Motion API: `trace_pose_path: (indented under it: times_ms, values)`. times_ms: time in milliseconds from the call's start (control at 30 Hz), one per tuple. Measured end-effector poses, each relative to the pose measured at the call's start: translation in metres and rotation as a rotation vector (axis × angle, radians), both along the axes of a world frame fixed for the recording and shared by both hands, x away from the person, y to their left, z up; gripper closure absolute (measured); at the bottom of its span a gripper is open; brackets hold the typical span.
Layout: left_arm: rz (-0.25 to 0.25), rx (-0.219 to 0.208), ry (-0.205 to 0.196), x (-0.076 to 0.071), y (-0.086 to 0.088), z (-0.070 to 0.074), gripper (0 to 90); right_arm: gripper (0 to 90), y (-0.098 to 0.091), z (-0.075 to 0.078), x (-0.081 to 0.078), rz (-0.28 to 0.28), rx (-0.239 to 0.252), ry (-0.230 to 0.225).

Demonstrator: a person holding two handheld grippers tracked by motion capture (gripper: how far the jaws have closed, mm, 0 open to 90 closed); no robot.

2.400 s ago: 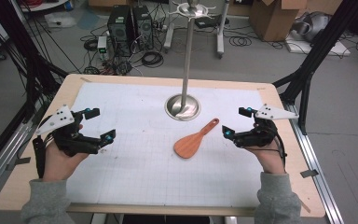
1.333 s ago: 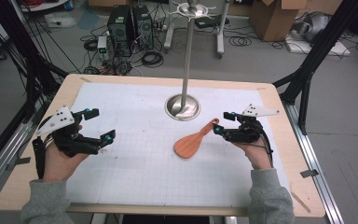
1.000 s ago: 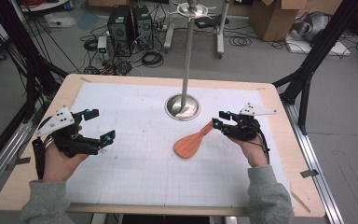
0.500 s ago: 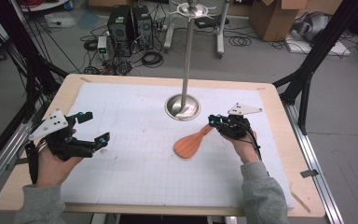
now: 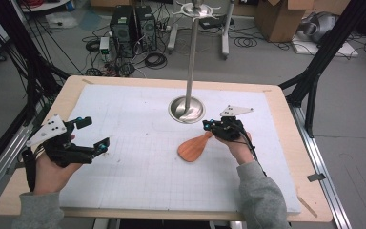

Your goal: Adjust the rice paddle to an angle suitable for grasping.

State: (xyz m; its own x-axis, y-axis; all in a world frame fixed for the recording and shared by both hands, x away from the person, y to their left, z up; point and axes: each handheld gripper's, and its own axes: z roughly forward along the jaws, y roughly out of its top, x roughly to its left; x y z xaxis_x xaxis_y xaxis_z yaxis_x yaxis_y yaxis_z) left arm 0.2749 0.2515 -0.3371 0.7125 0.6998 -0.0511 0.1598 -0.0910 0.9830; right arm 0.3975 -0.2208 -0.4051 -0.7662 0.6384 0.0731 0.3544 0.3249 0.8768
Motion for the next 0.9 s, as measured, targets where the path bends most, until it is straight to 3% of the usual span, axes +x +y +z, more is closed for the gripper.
trace_pose_path:
  times_ms: [400,900]
  values:
    - [0.011,0.007,0.007,-0.003,0.003,-0.002,2.5,89.1,0.018,-0.012,0.007,0.052,-0.020,0.055]
    - [0.041,0.007,-0.005,-0.010,0.014,0.001,2.6,89.2,0.044,-0.026,0.010,0.130,-0.067,0.078]
